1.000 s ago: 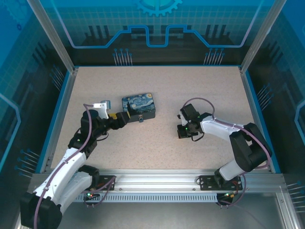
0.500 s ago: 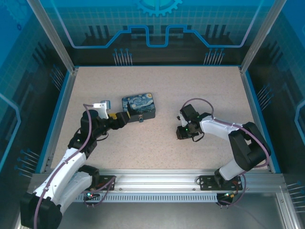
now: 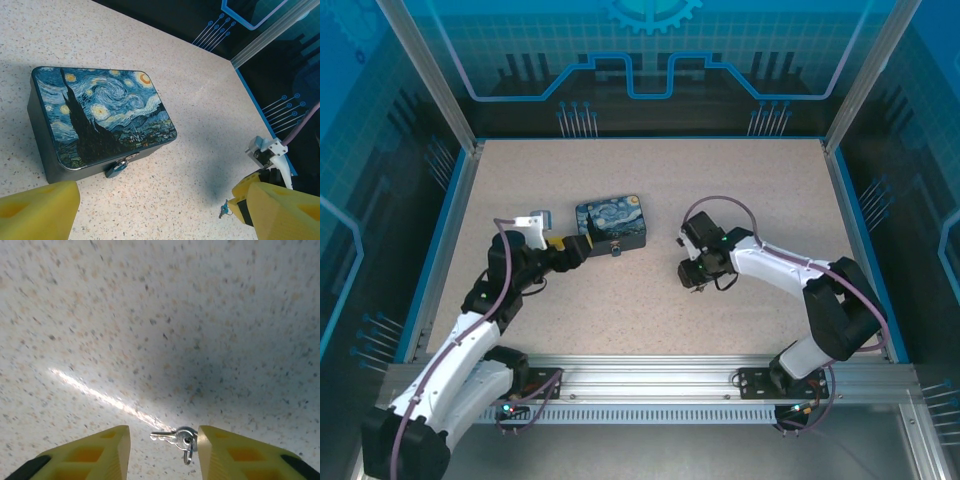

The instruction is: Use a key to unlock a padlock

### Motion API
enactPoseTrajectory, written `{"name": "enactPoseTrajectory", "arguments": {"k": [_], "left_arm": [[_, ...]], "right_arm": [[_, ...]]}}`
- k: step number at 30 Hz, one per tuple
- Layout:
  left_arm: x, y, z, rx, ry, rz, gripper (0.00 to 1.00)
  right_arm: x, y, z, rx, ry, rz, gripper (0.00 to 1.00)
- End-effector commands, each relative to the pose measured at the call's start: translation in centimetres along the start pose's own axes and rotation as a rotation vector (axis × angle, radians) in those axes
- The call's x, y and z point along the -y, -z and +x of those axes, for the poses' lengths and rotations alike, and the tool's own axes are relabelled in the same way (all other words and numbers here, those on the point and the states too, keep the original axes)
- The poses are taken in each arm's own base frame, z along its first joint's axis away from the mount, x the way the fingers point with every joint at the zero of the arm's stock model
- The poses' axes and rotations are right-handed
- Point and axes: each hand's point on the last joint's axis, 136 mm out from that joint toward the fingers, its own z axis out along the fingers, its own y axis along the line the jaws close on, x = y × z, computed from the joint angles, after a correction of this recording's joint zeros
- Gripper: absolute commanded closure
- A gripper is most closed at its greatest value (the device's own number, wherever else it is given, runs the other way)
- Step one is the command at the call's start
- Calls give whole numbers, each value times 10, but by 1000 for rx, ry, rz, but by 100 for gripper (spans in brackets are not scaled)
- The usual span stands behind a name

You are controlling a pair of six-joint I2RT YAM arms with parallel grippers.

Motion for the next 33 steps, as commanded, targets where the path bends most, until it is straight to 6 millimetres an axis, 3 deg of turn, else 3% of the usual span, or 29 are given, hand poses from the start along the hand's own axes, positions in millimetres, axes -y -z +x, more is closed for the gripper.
{"name": "enactPoseTrajectory", "arguments": {"k": [1, 8, 25, 33], "left_arm": [[4, 5, -7, 25, -35, -3, 11], [4, 7, -4, 19, -35, -3, 12], [3, 8, -7, 22, -57, -14, 11], [4, 8, -7, 20, -61, -14, 11]], "right_arm": [[0, -8, 7, -69, 29, -3, 55], [-6, -34, 12, -128, -6, -24, 50], [-2, -24, 59, -237, -79, 20, 51], [-7, -29, 64, -243, -45, 64, 58]]}}
